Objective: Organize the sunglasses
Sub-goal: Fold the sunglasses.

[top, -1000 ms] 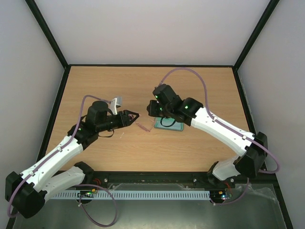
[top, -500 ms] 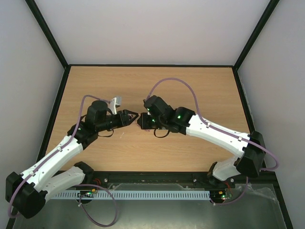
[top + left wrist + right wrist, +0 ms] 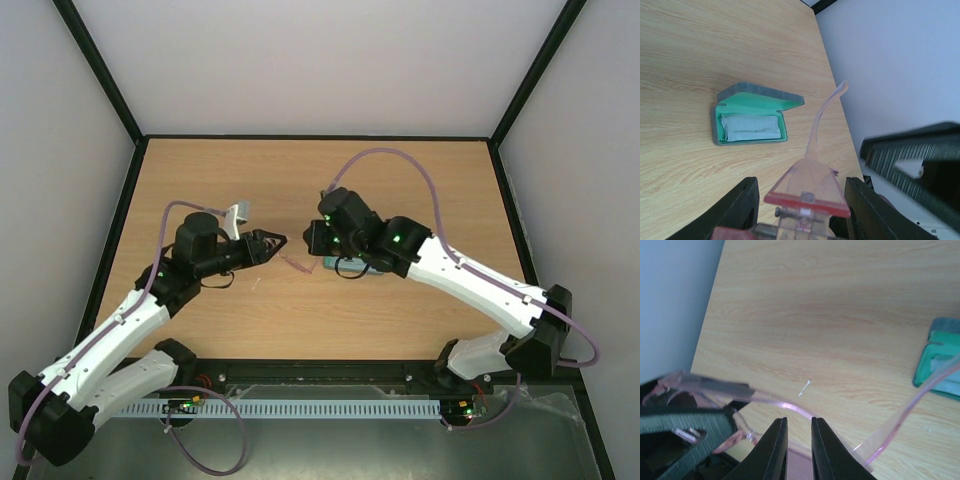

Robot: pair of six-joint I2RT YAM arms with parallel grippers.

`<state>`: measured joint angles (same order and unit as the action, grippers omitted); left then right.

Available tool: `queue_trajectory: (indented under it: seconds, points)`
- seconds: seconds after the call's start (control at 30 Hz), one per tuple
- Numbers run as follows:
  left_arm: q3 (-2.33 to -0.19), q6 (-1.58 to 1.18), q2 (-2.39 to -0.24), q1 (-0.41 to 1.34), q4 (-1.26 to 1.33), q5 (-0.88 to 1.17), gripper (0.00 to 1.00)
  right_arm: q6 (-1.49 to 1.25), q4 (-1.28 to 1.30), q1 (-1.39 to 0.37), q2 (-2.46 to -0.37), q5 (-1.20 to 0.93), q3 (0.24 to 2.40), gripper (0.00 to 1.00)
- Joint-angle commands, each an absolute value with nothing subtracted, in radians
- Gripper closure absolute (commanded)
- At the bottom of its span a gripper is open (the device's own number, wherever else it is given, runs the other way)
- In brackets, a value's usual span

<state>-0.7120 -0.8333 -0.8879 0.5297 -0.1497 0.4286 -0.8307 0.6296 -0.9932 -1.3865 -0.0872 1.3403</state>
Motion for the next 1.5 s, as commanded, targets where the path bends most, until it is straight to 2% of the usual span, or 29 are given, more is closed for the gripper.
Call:
queue_trajectory:
  seconds: [0.0, 0.37, 0.73, 0.93, 1.2, 1.33, 1.47]
  points:
    - [-0.693, -0.821, -0.864, 0.522, -0.15, 0.468, 0.55, -0.798, 0.681, -0.935, -1.367, -0.063, 1.37, 0.83]
    - [-0.69, -0.83, -0.852, 0.522, -0.126, 0.489, 0.55, -0.766, 0.611, -0.932, -1.52, -0.186, 1.396, 0.85]
    - [-0.696, -0.821, -0.904, 0.522, -0.105, 0.476, 0.55, -0.781, 0.583, -1.019, -1.497, -0.213, 1.311, 0.86]
    - [-0.706, -0.813, -0.909, 0.522, -0.113, 0.491, 0.55, -0.776, 0.633, -0.998, -1.45, -0.132, 1.322, 0.86]
    - [-0.723, -0.778, -0.883, 0.513, -0.193, 0.478, 0.54, -0.783, 0.726, -0.947, -1.29, -0.083, 1.363, 0.69]
    - [-0.722, -0.779, -0.876, 0.508, -0.196, 0.491, 0.54, -0.828, 0.72, -0.945, -1.178, -0.077, 1.217, 0.58]
    - [-0.73, -0.773, -0.881, 0.501, -0.203, 0.513, 0.54, -0.881, 0.703, -0.938, -1.048, -0.063, 1.041, 0.56]
